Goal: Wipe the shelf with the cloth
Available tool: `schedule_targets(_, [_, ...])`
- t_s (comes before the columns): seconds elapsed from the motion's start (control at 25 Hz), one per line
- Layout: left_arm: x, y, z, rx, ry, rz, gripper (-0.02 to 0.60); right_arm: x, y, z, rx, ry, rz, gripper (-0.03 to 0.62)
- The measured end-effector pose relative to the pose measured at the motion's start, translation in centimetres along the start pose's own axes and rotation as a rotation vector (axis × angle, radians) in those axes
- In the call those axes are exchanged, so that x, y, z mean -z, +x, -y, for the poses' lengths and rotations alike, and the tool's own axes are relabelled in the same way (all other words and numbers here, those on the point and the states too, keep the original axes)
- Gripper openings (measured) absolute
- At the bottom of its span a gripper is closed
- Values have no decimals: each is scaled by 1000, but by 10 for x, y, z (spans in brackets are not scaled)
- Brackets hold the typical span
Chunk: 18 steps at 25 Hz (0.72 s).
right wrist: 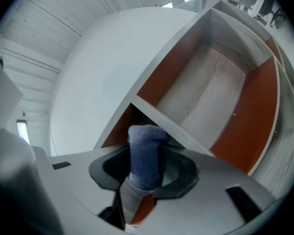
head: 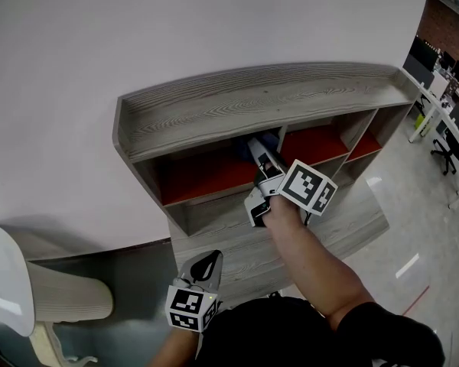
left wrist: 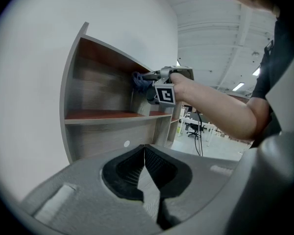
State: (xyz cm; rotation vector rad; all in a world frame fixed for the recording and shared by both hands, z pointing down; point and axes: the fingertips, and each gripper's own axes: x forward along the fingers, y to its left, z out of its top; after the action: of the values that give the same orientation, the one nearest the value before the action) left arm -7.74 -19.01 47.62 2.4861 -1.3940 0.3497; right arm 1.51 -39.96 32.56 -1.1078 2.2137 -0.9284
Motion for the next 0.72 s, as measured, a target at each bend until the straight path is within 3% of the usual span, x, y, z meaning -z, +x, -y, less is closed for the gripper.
schedule_targets(0.28, [-1,0,0,-1,-5,7,10,-10,1,-15,10,-112,3,144])
schedule_targets(0.72, [-2,-3,1,-3,-1,8,11,-7,1,-20,137,-631,-54,144])
